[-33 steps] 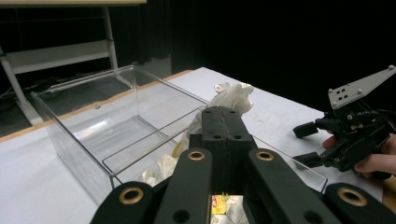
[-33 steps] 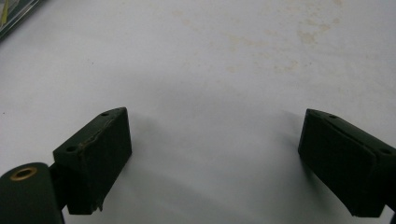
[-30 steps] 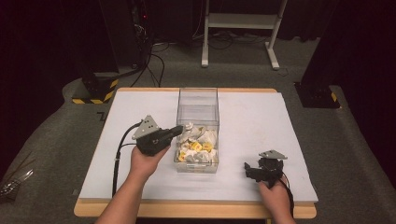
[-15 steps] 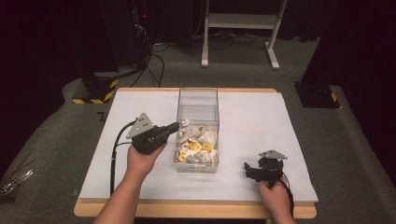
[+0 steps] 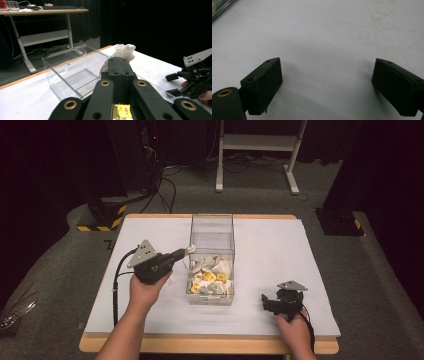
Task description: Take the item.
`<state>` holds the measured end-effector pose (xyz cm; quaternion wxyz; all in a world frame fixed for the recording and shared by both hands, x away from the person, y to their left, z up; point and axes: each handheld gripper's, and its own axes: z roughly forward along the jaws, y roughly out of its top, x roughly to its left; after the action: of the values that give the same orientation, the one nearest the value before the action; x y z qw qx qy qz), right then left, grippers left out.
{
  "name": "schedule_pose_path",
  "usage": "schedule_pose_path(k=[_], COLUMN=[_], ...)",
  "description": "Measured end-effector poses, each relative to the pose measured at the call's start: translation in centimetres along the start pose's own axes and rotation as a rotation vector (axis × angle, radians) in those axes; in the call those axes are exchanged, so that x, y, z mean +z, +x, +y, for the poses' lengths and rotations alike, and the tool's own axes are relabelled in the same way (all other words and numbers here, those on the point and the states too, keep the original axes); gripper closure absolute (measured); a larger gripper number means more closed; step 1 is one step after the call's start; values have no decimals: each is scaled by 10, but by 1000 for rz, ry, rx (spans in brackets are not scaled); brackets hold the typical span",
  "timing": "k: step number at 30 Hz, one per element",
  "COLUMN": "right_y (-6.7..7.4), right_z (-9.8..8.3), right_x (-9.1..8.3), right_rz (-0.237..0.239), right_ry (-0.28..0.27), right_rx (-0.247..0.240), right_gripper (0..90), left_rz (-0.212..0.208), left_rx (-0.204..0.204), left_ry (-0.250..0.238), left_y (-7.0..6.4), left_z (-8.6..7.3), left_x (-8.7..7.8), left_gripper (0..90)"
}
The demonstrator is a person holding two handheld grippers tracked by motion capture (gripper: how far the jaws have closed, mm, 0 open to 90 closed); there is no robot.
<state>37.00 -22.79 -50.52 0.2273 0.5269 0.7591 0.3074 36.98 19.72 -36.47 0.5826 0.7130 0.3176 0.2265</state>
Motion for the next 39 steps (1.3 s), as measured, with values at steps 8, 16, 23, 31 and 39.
schedule_pose_path(k=[8, 16, 23, 31, 39], right_y=[0, 0, 0, 0, 0], right_z=[0, 0, 0, 0, 0], right_x=[0, 0, 0, 0, 0], right_rz=[0, 1, 1, 1, 1], right_ry=[0, 0, 0, 1, 0], right_rx=[0, 0, 0, 1, 0], right_gripper=[96, 96, 96, 96, 96], left_rz=[23, 50, 83, 104, 119], left_rx=[-5, -7, -22, -35, -51], left_ry=[1, 3, -5, -7, 3], left_y=[7, 16, 30, 40, 46], left_z=[-4, -5, -4, -7, -17], left_x=[-8, -18, -27, -34, -37], left_gripper=[900, 900, 900, 900, 900])
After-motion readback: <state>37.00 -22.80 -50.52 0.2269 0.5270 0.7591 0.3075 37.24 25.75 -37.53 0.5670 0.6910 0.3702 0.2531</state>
